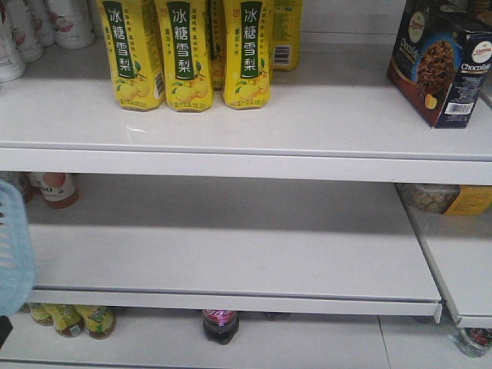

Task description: Left arm holds basket, right arm returns cookies

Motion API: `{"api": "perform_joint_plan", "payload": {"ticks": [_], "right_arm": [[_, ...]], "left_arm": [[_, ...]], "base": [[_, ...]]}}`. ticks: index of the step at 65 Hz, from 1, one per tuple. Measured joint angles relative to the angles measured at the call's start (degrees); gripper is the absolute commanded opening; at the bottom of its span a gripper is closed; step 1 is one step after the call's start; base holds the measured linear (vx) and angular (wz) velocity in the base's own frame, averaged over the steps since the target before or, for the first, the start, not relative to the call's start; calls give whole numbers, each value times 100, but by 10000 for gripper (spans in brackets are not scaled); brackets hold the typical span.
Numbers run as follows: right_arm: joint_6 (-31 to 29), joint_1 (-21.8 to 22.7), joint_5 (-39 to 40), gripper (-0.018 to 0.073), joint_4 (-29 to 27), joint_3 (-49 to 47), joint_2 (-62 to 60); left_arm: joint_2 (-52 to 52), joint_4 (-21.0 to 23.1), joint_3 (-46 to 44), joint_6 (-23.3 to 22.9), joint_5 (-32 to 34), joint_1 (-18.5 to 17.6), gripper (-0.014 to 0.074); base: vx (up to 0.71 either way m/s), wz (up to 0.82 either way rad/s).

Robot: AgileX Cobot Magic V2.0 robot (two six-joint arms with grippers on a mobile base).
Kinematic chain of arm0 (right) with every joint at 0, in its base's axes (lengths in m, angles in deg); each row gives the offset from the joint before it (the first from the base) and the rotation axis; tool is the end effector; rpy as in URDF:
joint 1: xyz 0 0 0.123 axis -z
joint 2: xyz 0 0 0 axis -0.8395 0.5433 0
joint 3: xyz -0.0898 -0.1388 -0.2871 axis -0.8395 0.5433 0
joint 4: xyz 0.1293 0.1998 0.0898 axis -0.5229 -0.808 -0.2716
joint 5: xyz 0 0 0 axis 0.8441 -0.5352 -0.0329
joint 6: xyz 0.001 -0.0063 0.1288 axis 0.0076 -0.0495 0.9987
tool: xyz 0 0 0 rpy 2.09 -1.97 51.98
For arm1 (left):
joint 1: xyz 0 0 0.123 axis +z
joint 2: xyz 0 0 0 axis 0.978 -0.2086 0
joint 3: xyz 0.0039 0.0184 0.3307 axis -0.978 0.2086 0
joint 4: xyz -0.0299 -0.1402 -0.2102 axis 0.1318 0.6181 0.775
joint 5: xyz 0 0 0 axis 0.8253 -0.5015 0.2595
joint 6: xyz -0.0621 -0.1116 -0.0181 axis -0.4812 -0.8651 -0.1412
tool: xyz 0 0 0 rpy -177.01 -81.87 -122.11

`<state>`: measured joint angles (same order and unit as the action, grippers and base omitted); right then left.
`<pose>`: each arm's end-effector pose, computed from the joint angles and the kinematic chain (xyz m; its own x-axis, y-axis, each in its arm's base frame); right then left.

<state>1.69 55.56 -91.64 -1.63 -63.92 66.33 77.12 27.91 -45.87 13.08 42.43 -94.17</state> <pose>0.0410 0.0032 0.2346 -0.0322 -0.0082 -0.9994 -0.0434 0.9990 -0.0068 0.0610 -0.0181 0.1896 -0.1714 -0.0472 -0.9841 0.2670 0.9593 -0.0925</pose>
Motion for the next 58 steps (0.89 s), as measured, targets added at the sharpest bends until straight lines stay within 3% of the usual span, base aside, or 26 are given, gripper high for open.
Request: {"api": "perform_joint_plan", "payload": {"ticks": [14, 23, 41, 58], "right_arm": [[0, 0, 0, -11, 0, 0, 0], [0, 0, 0, -11, 0, 0, 0], [0, 0, -8, -11, 0, 0, 0], [0, 0, -14, -11, 0, 0, 0]], "left_arm": [[415, -261, 9, -11, -98, 803, -3], [721, -366, 9, -13, -263, 1107, -3], [985, -452, 21, -18, -773, 1174, -3], [985, -452, 21, -24, -806, 1174, -3]], "base": [[0, 0], [0, 0], [0, 0], [0, 0]]}}
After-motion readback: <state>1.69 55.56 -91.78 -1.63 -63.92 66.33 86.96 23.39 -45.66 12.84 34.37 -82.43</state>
